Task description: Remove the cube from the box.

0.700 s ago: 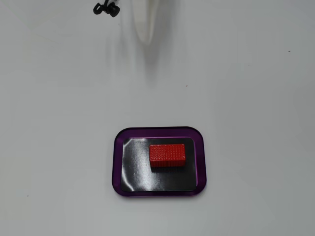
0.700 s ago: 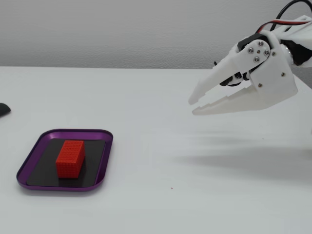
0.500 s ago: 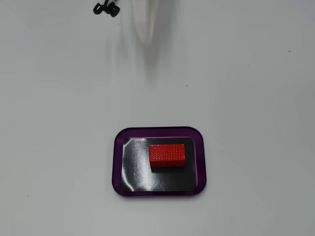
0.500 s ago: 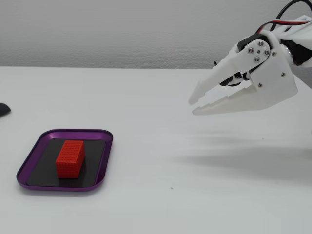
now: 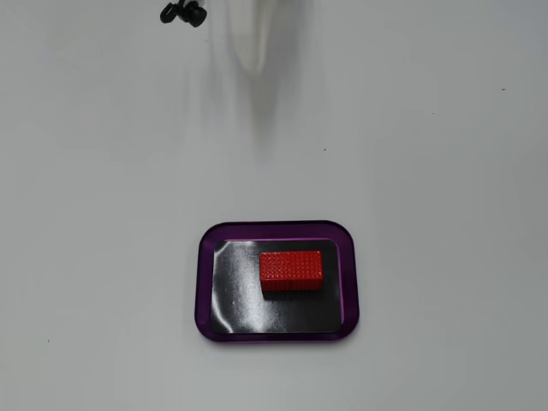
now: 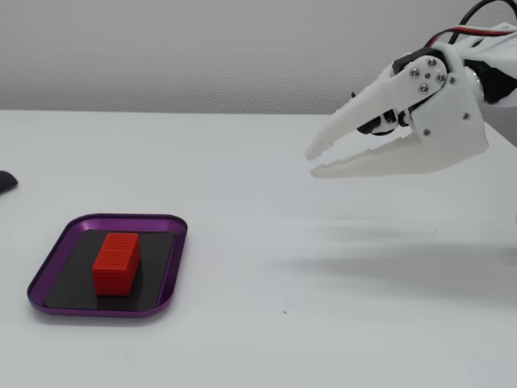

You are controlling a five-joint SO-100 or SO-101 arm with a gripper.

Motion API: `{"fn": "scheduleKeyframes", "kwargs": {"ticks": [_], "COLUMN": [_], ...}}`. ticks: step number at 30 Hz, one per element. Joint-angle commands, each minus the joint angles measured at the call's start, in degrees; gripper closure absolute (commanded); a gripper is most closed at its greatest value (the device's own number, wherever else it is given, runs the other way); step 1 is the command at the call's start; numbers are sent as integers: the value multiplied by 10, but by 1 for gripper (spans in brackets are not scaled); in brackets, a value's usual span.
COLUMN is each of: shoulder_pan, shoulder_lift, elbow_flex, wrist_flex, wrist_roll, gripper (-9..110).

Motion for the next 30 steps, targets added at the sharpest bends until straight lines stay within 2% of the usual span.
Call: {"fn": "scheduleKeyframes", "kwargs": {"ticks": [1, 6, 9, 16, 19, 23, 30], "shoulder_pan": [4, 4, -3, -4, -4, -4, -40], "shoulder_lift": [33, 13, -72, -441, -609, -816, -1110], "elbow_flex": [-10, -75, -132, -384, -523, -732, -1039], "wrist_flex": [-47, -41, -36, -25, 30, 102, 264], "wrist_roll": [4, 25, 29, 25, 21, -59, -73], "gripper": [102, 102, 102, 102, 101, 100, 93]}}
